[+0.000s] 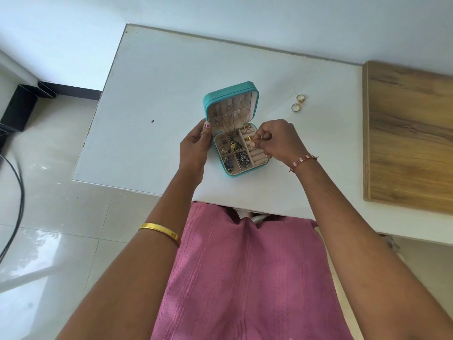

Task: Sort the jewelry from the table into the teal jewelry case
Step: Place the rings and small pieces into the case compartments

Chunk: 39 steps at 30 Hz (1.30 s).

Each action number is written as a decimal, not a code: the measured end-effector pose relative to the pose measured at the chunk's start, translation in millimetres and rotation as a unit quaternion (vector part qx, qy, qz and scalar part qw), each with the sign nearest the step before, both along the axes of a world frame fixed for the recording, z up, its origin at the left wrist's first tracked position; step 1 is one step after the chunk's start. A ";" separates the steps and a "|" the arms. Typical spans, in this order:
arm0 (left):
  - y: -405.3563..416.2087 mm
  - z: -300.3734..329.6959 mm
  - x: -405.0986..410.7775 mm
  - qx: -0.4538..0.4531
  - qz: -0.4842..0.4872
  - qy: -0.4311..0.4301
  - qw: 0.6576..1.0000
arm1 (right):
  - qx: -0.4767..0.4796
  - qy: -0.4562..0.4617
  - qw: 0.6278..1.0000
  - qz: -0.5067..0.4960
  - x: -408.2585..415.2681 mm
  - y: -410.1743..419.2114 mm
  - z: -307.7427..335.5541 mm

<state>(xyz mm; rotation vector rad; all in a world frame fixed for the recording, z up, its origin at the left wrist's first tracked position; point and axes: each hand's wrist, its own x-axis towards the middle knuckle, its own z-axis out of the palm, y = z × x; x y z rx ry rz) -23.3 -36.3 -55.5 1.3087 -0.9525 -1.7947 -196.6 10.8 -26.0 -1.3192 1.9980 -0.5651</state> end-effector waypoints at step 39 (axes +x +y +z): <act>-6.3 -1.5 -6.2 0.028 0.027 0.021 0.999 | -0.074 0.181 0.948 -0.251 -55.2 -16.4 -37.8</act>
